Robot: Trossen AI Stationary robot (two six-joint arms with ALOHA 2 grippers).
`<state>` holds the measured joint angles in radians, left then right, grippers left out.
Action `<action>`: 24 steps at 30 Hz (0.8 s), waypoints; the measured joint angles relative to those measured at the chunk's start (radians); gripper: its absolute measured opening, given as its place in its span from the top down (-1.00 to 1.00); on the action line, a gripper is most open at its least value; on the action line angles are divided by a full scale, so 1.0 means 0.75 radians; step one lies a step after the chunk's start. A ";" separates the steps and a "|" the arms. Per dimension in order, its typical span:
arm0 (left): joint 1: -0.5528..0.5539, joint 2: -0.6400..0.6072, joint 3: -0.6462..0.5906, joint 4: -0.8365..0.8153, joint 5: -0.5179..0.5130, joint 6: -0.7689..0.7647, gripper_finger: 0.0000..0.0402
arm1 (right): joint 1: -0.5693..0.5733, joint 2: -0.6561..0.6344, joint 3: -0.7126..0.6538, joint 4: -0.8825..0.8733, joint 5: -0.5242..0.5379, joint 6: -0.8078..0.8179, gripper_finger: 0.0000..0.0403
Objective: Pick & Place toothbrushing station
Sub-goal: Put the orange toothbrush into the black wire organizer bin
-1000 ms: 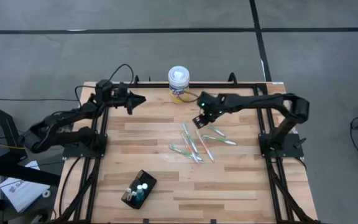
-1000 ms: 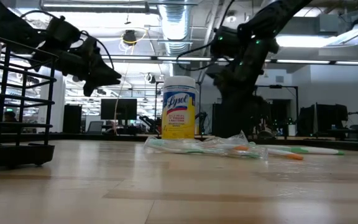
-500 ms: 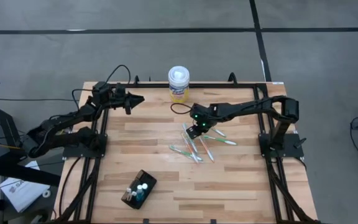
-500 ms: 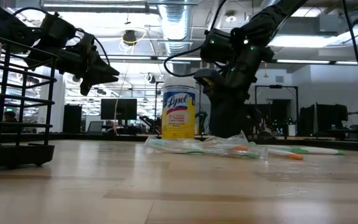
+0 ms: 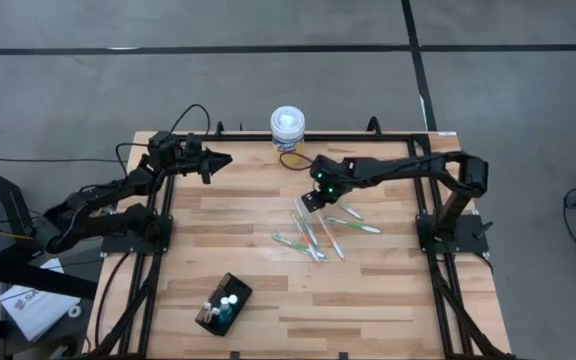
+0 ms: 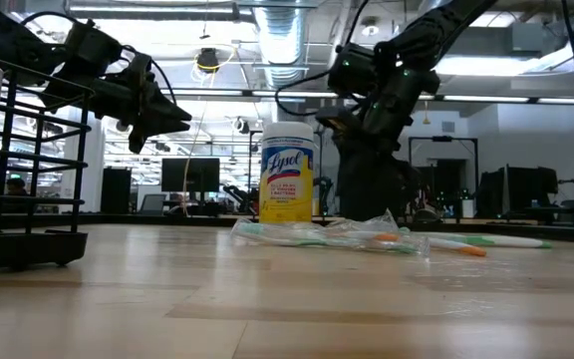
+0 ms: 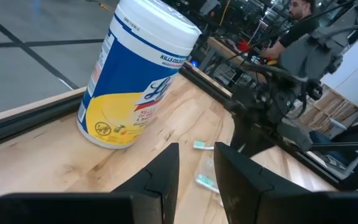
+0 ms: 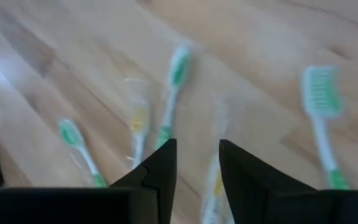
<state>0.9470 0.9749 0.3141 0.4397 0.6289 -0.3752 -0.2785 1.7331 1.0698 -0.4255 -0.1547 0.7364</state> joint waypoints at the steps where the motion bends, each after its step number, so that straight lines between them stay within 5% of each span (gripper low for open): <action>1: 0.001 0.000 0.000 0.000 0.000 0.000 0.53 | -0.007 -0.006 -0.001 -0.035 0.001 -0.003 0.42; 24: 0.001 0.004 0.000 -0.002 0.001 0.005 0.53 | 0.009 0.009 -0.020 -0.076 0.053 -0.003 0.36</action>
<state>0.9474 0.9775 0.3141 0.4385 0.6292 -0.3717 -0.2718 1.7397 1.0550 -0.4828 -0.1152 0.7340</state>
